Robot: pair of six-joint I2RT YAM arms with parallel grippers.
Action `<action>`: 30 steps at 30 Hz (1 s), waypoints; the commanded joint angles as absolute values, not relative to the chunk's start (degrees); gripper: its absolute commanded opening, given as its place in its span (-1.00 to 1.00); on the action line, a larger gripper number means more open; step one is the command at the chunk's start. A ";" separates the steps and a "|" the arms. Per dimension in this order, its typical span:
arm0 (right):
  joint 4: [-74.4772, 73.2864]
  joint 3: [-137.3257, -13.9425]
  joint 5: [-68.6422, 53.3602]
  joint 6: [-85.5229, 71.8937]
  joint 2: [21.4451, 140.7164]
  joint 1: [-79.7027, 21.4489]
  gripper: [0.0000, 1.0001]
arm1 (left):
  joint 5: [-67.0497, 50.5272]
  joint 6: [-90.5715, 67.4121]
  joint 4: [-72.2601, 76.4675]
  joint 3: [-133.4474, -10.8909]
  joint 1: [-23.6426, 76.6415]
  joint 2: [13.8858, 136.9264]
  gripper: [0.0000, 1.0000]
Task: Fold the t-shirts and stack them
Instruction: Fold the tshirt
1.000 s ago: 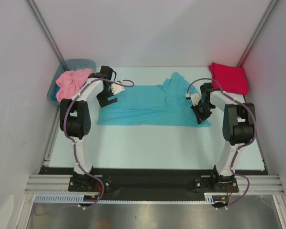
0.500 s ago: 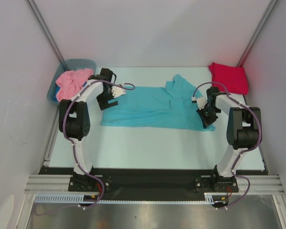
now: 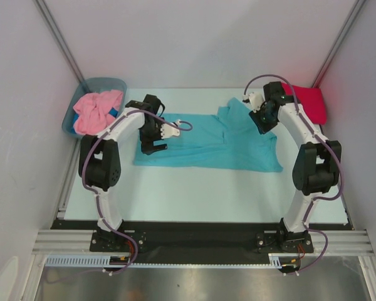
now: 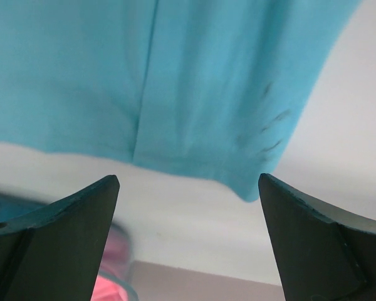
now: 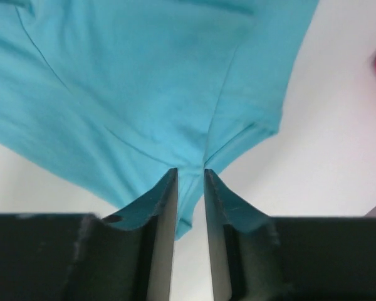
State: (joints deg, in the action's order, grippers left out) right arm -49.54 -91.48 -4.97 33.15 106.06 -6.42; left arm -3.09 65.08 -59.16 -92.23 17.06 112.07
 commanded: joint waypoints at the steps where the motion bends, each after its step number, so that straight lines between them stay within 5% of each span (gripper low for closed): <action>1: -49.75 -96.31 -2.38 34.80 109.24 -7.90 -0.56 | -12.12 69.34 -61.96 -93.08 18.81 109.16 1.00; 7: -50.01 -101.24 -0.18 35.59 113.11 -8.35 -0.74 | -18.72 71.72 -62.31 -91.14 19.69 111.18 0.99; 16: -51.06 -103.10 0.00 35.95 113.99 -8.53 -0.74 | -17.05 68.64 -62.40 -93.69 19.51 119.00 -0.14; 18: -51.15 -103.01 0.00 36.03 114.17 -8.61 -0.74 | -16.26 68.38 -62.31 -93.69 19.34 119.97 -0.92; 19: -51.24 -103.01 0.00 36.04 114.17 -8.53 -0.74 | -15.91 68.38 -62.23 -93.52 19.34 120.14 -0.99; 30: -50.98 -103.01 0.00 35.95 114.52 -8.61 -0.75 | -12.39 68.73 -65.12 -89.13 15.56 117.25 -0.99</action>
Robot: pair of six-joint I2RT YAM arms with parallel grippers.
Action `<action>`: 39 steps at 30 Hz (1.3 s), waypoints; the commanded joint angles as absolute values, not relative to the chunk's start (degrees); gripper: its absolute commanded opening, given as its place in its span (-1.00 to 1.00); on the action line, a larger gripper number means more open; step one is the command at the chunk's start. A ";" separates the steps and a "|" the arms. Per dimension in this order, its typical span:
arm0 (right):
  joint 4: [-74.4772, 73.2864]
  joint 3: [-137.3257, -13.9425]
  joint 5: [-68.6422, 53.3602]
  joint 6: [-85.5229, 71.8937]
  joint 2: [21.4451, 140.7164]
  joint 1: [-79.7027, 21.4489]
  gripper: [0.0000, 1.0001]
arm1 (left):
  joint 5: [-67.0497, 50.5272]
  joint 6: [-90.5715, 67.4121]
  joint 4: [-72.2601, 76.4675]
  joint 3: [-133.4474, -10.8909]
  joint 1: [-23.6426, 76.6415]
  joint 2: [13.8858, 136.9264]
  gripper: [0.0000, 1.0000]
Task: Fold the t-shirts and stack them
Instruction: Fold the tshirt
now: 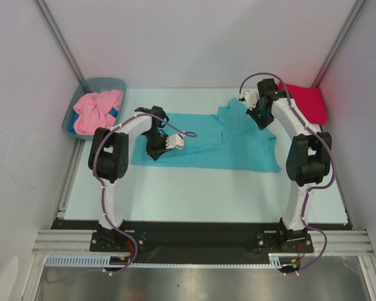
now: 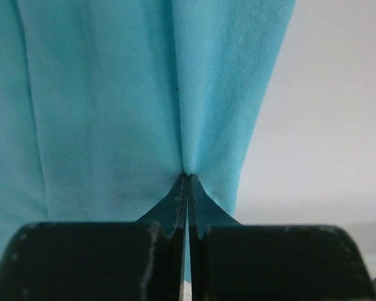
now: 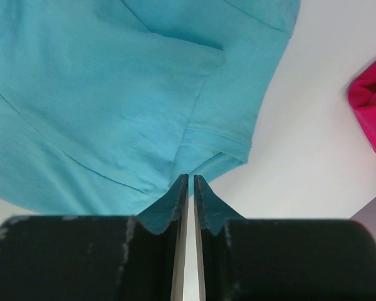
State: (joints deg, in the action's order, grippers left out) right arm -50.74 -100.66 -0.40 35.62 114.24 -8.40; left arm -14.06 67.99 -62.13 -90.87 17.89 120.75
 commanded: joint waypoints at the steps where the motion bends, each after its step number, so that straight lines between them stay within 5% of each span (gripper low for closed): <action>1: -51.06 -103.01 0.00 35.95 114.52 -8.44 -0.75 | -12.31 68.82 -65.65 -88.51 15.03 116.81 -0.99; 12: -51.06 -103.62 -0.44 35.86 115.49 -9.05 -0.75 | -8.79 68.29 -65.92 -81.65 10.90 116.46 -0.99; 14: -51.24 -103.62 -0.79 35.86 115.40 -9.14 -0.75 | -8.88 67.51 -65.74 -82.70 10.81 116.54 -0.86; 21: -51.59 -101.78 -2.02 35.69 115.23 -9.93 -0.75 | -3.88 66.71 -67.41 -84.20 10.37 118.64 -0.99; 23: -51.51 -101.34 -2.28 35.51 115.14 -10.28 -0.75 | -2.64 66.01 -67.41 -84.55 10.28 119.27 -0.59; 24: -51.33 -101.08 -2.72 35.42 115.14 -10.37 -0.75 | -2.90 65.74 -67.33 -84.90 10.28 119.27 0.36; 25: -51.15 -100.90 -2.81 35.33 115.14 -10.46 -0.75 | -3.60 65.13 -66.98 -86.29 10.20 119.01 0.99; 39: -47.55 -101.07 -6.06 32.96 122.69 -15.90 -1.00 | -6.59 59.15 -61.52 -97.29 10.37 115.75 1.00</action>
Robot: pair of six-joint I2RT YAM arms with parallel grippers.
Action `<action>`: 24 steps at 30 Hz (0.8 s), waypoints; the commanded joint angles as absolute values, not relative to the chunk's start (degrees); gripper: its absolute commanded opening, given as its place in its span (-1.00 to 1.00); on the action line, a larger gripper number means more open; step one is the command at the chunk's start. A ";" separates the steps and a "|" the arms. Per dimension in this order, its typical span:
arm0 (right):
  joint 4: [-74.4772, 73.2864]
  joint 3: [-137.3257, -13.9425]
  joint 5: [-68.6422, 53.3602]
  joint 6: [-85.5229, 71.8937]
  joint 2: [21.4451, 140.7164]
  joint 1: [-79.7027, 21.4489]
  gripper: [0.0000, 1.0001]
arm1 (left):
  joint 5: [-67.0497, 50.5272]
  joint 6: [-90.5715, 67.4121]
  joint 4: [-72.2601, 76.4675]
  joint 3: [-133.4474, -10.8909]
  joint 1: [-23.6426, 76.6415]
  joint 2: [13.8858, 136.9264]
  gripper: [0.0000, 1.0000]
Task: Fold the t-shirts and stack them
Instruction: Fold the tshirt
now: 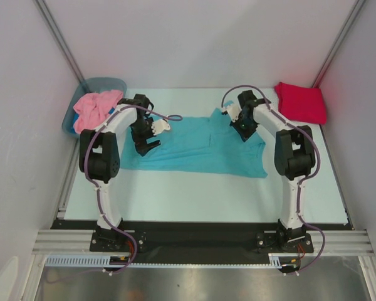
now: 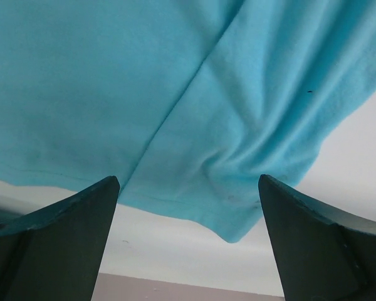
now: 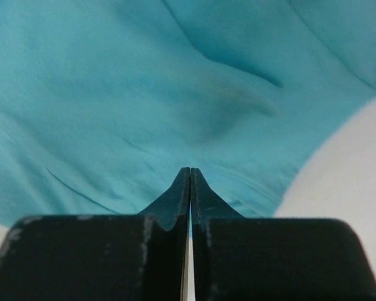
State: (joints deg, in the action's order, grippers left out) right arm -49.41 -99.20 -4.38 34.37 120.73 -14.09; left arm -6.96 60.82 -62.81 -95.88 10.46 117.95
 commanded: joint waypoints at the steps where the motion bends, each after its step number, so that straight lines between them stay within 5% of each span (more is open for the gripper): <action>1: -47.37 -102.64 -6.15 32.52 123.39 -16.08 -1.00 | -6.50 58.98 -61.52 -97.12 10.37 115.84 1.00; 10: -46.85 -110.74 -6.59 31.20 131.30 -17.40 -1.00 | -5.89 57.75 -60.47 -93.87 11.51 115.05 1.00; 24: -44.56 -106.00 -2.20 33.92 133.94 -11.17 -1.00 | -3.60 58.80 -58.10 -89.74 11.43 112.06 1.00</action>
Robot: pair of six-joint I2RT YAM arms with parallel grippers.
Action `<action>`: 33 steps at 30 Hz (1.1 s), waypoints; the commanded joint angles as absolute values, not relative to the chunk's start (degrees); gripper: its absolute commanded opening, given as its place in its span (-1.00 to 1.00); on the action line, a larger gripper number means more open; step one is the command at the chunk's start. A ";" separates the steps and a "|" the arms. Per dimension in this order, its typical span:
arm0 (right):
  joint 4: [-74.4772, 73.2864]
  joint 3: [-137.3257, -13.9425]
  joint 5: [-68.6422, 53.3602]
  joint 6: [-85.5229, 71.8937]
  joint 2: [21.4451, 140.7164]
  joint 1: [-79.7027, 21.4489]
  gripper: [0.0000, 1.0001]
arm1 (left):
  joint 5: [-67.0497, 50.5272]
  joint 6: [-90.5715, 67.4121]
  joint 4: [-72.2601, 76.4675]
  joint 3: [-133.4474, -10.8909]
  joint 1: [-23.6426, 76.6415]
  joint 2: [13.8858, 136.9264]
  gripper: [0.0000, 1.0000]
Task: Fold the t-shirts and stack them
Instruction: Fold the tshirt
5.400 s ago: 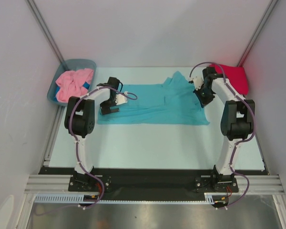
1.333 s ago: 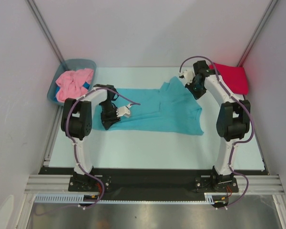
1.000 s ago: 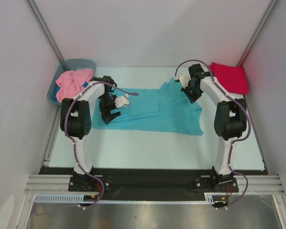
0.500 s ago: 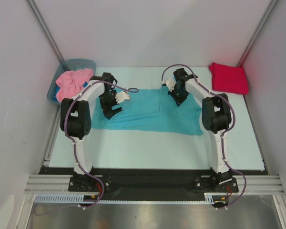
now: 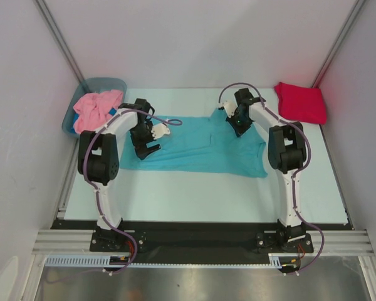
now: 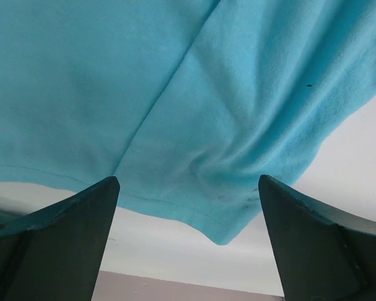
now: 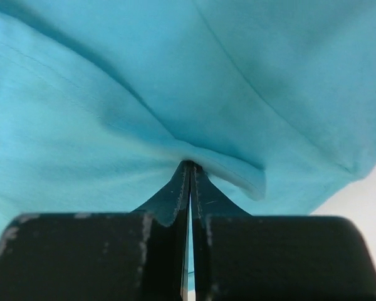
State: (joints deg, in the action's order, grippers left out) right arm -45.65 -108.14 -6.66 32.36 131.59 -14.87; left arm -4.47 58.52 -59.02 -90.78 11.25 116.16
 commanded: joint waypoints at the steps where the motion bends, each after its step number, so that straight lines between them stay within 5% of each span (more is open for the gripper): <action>1: -44.39 -105.65 -1.76 34.36 133.95 -10.64 -1.00 | -3.60 58.89 -58.01 -89.30 11.34 111.89 0.99; 21: -45.52 -107.05 1.76 35.69 133.86 -4.39 -1.00 | 3.33 59.68 -54.23 -86.92 10.63 116.36 1.00; 27: -47.02 -106.61 -0.86 34.19 130.17 -5.71 -0.22 | 6.76 59.94 -51.77 -87.28 11.25 119.53 1.00; 33: -50.18 -105.56 -4.04 33.93 122.10 -6.59 -0.24 | 8.43 60.73 -50.54 -87.10 12.30 120.67 0.99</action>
